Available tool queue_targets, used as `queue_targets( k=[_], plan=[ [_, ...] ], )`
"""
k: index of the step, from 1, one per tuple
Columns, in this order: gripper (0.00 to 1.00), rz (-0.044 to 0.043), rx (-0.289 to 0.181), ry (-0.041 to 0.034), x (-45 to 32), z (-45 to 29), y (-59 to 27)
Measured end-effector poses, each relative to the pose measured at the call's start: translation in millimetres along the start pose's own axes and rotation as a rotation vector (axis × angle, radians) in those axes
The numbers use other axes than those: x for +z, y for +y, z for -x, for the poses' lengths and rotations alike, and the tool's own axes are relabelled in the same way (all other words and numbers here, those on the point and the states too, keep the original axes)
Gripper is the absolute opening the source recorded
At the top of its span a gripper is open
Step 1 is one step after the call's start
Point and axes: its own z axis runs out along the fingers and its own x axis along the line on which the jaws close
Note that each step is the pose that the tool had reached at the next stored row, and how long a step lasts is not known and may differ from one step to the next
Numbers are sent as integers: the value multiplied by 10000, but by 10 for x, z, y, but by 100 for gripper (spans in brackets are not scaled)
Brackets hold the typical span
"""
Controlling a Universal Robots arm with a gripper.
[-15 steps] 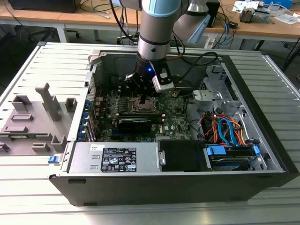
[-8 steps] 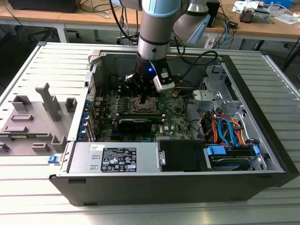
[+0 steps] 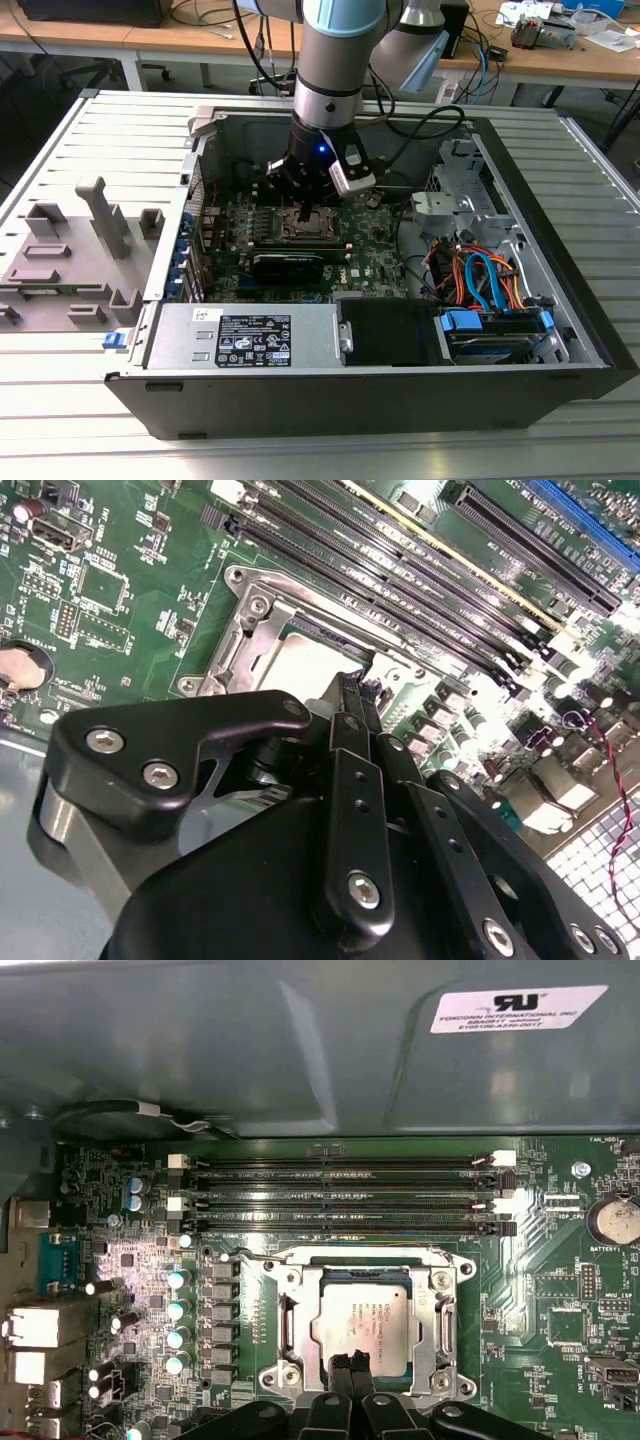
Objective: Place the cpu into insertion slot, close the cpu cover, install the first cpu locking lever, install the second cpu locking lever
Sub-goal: 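Install the first cpu locking lever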
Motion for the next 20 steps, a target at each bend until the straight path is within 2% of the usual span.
queue_targets(
  k=[20],
  plan=[
    [11, 7, -745, 4, 0, 0, 0]
  ],
)
